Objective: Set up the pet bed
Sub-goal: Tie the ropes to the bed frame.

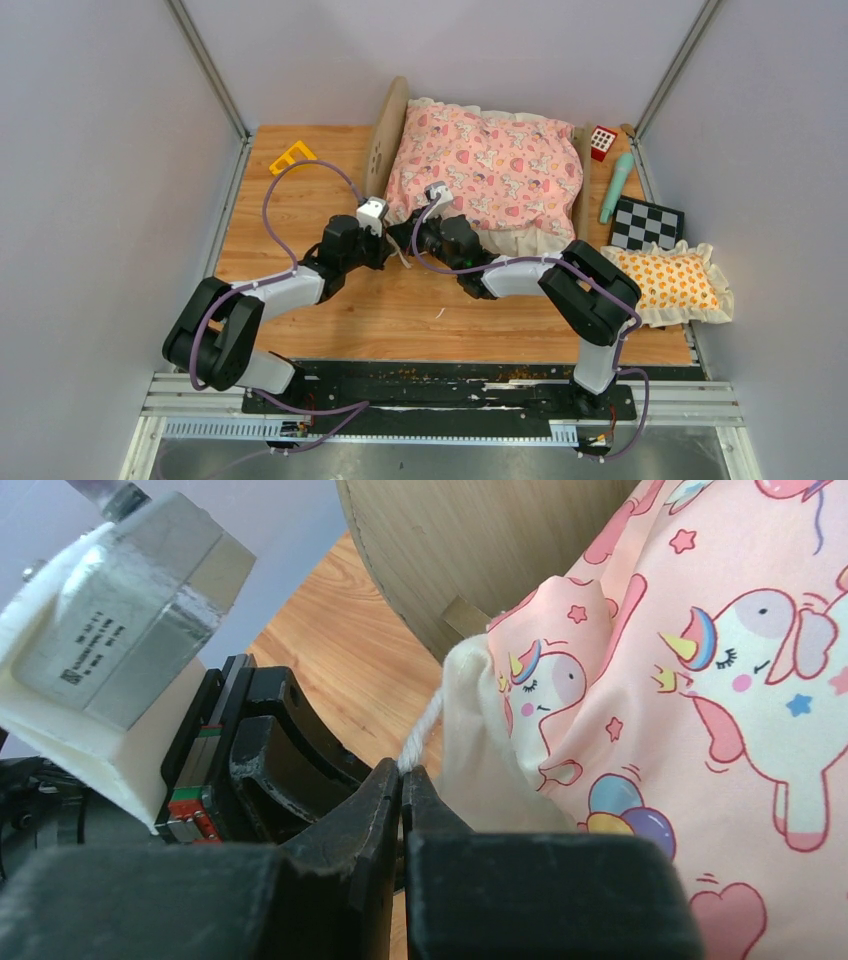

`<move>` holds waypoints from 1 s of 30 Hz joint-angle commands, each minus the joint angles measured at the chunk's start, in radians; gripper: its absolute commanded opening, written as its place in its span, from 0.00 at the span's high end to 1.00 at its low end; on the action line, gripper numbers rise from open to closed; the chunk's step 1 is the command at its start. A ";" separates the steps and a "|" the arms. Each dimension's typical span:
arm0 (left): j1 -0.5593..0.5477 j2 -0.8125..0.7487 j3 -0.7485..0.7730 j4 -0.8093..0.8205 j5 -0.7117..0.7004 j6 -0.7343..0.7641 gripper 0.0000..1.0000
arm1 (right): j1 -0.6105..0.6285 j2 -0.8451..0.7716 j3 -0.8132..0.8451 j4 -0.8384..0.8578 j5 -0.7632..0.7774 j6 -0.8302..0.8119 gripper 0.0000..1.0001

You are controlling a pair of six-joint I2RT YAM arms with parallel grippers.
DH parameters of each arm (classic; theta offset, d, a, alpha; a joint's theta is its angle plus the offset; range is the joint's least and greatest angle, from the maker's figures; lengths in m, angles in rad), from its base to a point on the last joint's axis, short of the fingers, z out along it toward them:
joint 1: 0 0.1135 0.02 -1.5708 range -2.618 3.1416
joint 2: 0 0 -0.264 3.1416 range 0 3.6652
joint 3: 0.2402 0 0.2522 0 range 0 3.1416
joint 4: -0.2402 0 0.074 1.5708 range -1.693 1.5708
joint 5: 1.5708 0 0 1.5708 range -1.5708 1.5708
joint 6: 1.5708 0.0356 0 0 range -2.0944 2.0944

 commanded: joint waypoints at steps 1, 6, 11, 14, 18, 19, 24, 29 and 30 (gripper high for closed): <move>-0.012 -0.007 0.014 0.095 0.047 0.037 1.00 | -0.003 -0.042 0.003 0.012 -0.016 -0.004 1.00; -0.017 -0.045 -0.034 0.145 0.045 0.035 1.00 | -0.004 -0.050 -0.003 -0.004 0.001 -0.009 1.00; -0.016 -0.099 -0.102 0.202 0.028 0.022 1.00 | -0.007 -0.050 -0.013 -0.012 0.032 0.001 1.00; -0.017 -0.124 -0.136 0.234 0.021 0.020 1.00 | -0.010 -0.051 -0.020 -0.013 0.034 0.014 1.00; -0.017 -0.153 -0.166 0.268 -0.011 0.020 1.00 | -0.011 -0.054 -0.028 -0.016 0.028 0.022 1.00; -0.017 -0.165 -0.168 0.269 -0.023 0.020 1.00 | -0.010 -0.055 -0.031 -0.018 0.026 0.023 1.00; -0.017 -0.198 -0.175 0.275 -0.095 0.032 1.00 | -0.010 -0.057 -0.044 -0.011 0.018 0.027 1.00; -0.017 -0.178 -0.159 0.280 -0.140 0.043 1.00 | -0.010 -0.059 -0.058 -0.001 0.017 0.034 1.00; -0.017 -0.167 -0.152 0.282 -0.134 0.043 1.00 | -0.010 -0.060 -0.062 0.003 0.019 0.036 1.00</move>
